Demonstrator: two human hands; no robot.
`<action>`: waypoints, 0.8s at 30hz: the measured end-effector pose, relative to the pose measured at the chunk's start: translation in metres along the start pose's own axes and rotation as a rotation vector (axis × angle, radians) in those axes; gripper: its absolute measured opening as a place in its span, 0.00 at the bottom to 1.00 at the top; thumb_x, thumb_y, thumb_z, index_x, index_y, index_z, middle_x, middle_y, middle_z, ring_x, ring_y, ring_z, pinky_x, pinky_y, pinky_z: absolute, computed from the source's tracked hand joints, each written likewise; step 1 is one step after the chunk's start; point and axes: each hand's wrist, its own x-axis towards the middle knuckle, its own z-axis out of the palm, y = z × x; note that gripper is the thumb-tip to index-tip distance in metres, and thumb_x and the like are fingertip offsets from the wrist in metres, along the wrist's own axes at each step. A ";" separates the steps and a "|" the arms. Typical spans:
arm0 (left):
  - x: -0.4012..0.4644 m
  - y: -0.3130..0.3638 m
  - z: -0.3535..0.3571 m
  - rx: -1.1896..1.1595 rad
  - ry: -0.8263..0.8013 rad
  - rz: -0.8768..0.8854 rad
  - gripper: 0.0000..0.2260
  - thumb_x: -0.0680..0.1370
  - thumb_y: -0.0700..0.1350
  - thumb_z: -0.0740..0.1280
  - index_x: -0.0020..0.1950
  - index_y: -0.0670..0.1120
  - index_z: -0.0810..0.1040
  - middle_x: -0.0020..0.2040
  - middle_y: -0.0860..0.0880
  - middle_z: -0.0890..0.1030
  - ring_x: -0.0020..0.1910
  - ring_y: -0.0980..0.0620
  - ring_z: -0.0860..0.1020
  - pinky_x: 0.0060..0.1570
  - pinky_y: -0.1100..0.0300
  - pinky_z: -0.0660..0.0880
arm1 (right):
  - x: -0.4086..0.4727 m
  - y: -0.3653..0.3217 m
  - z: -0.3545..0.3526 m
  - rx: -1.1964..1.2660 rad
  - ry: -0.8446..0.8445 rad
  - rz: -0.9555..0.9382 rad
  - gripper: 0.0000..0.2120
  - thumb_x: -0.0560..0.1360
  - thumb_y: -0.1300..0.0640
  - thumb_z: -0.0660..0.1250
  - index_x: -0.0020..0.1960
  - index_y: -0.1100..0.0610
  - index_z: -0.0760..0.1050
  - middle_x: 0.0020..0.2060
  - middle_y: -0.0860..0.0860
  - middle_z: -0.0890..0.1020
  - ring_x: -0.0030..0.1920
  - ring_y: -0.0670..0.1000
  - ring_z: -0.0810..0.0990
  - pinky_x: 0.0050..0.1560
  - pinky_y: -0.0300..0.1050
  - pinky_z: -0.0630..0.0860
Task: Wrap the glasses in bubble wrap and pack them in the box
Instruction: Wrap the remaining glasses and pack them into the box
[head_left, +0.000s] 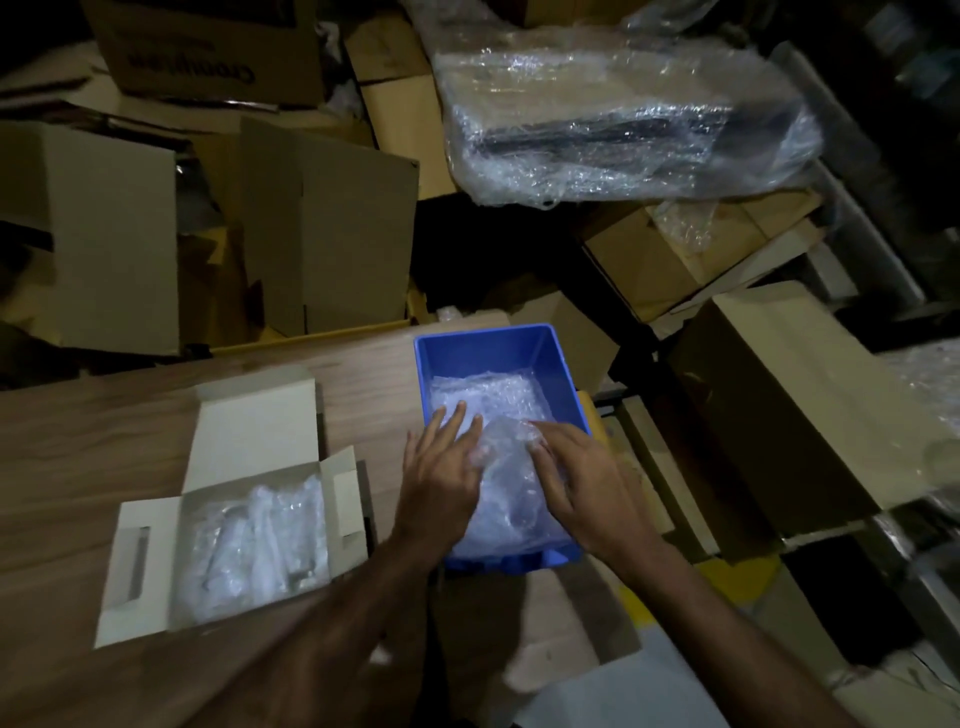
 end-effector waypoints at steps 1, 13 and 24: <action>-0.001 -0.003 -0.013 -0.060 0.033 -0.029 0.24 0.82 0.54 0.53 0.77 0.49 0.69 0.79 0.49 0.65 0.80 0.48 0.60 0.77 0.40 0.56 | 0.001 -0.005 -0.004 -0.033 0.032 -0.051 0.11 0.84 0.51 0.62 0.61 0.51 0.79 0.56 0.45 0.82 0.50 0.46 0.82 0.46 0.45 0.80; -0.060 -0.068 -0.188 -0.579 0.245 0.038 0.18 0.78 0.27 0.65 0.61 0.44 0.82 0.60 0.47 0.84 0.62 0.45 0.81 0.64 0.44 0.76 | 0.043 -0.120 0.014 0.215 -0.335 -0.306 0.23 0.64 0.38 0.78 0.53 0.49 0.82 0.45 0.41 0.83 0.46 0.40 0.81 0.45 0.34 0.73; -0.111 -0.108 -0.229 -1.087 0.228 -0.727 0.16 0.83 0.52 0.62 0.47 0.41 0.81 0.46 0.41 0.86 0.39 0.46 0.83 0.40 0.55 0.78 | 0.054 -0.186 0.082 1.793 -0.550 0.829 0.08 0.75 0.56 0.73 0.51 0.60 0.84 0.48 0.56 0.85 0.45 0.51 0.85 0.52 0.43 0.82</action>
